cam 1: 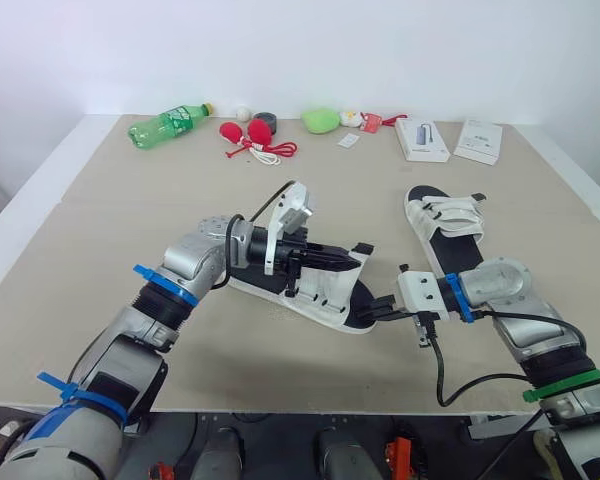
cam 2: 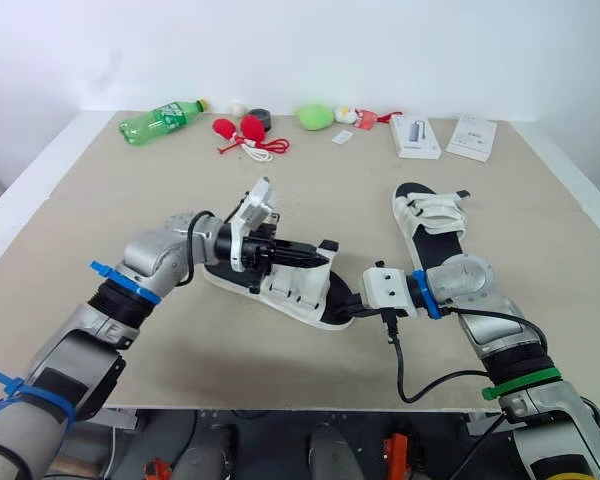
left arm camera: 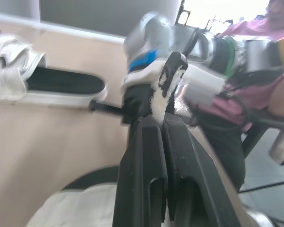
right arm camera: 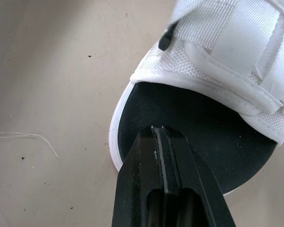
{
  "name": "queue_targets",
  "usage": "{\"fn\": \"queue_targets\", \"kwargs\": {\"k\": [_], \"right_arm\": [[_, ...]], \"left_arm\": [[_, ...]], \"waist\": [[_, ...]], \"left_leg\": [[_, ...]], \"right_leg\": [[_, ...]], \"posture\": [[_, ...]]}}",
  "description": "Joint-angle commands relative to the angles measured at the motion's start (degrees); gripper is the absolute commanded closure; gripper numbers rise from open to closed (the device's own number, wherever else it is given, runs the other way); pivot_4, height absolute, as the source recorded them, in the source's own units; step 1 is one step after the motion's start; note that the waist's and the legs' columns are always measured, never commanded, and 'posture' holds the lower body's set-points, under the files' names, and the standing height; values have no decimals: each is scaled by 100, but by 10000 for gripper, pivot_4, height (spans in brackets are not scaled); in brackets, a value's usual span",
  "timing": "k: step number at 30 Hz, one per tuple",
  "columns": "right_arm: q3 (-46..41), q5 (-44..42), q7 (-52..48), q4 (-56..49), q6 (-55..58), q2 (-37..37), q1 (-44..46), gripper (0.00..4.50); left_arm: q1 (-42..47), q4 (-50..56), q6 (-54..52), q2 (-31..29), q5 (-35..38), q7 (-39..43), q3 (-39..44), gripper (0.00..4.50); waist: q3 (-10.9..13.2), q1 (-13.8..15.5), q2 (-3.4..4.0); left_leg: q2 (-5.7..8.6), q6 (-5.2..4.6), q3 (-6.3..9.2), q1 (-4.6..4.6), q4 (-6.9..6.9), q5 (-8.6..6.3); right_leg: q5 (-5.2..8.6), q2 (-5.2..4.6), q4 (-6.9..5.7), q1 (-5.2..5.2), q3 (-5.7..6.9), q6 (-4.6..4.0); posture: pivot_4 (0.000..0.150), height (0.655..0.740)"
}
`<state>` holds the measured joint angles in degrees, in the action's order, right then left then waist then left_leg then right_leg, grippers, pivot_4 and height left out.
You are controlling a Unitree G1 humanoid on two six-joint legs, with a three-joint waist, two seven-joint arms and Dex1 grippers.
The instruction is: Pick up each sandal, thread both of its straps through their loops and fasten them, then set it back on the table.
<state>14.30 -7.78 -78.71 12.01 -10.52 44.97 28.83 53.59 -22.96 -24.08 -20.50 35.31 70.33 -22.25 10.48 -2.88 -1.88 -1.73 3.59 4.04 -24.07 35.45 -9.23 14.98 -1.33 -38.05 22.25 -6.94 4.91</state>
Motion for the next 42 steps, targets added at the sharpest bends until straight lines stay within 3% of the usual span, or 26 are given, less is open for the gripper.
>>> {"fn": "queue_targets", "kwargs": {"k": [1, 6, 10, 21, 29, 33, 37, 42], "right_arm": [[153, 414, 7, 226, 113, 174, -216, 45000], [155, 423, 15, 193, 117, 154, -243, 45000], [170, 432, 17, 203, 119, 130, -218, 45000], [164, 421, 24, 138, 131, 135, -273, 45000], [157, 418, 34, 89, 126, 164, -331, 45000], [153, 421, 32, 81, 115, 177, -353, 45000], [149, 428, 36, 89, 112, 167, -328, 45000], [143, 435, 44, 83, 87, 177, -362, 45000]], "left_arm": [[174, -278, -191, 126, -273, -22, 246, 44391], [398, -872, -867, 350, -480, -171, 478, 44391], [374, -1046, -812, 375, -825, -1, 447, 44391], [507, -1652, -1281, 780, -1476, -1052, 781, 44391], [362, -1386, -1541, 681, -1734, -747, 584, 44391], [244, -971, -1337, 618, -1674, -513, 720, 35400], [162, -562, -1016, 619, -1553, -760, 1134, 17633], [-126, 162, -596, 566, -1311, -779, 1604, 17633]], "waist": [[0, 0, 0], [0, 4, -1], [0, -3, -1], [0, 1, -2], [-1, -2, -2], [-1, -4, -2], [0, -3, -2], [0, 1, -2]], "left_leg": [[0, 0, 0, 0, 0, 0], [4, 1, 1, -4, 1, 0], [4, 1, 1, -4, -2, 0], [6, 5, 3, -2, 4, 3], [7, 6, 3, -1, 4, 3], [6, 6, 3, -1, 0, 3], [5, 7, 3, -3, -4, 2], [5, 7, 3, -5, -4, 3]], "right_leg": [[0, 0, 0, 0, 0, 0], [0, -2, 1, 1, -1, 0], [1, -1, 1, 3, -1, 1], [-3, -2, 1, -2, -1, 8], [-4, -3, 1, -3, -1, 9], [-3, -3, 2, -2, -1, 7], [-1, -2, 2, 0, -1, 6], [-1, -3, 3, 0, -1, 7]], "posture": [[1500, 7400], [1500, 7400], [1500, 7400], [1500, 7400], [1500, 7400], [1500, 7400], [1500, 7400], [1500, 7400]]}}
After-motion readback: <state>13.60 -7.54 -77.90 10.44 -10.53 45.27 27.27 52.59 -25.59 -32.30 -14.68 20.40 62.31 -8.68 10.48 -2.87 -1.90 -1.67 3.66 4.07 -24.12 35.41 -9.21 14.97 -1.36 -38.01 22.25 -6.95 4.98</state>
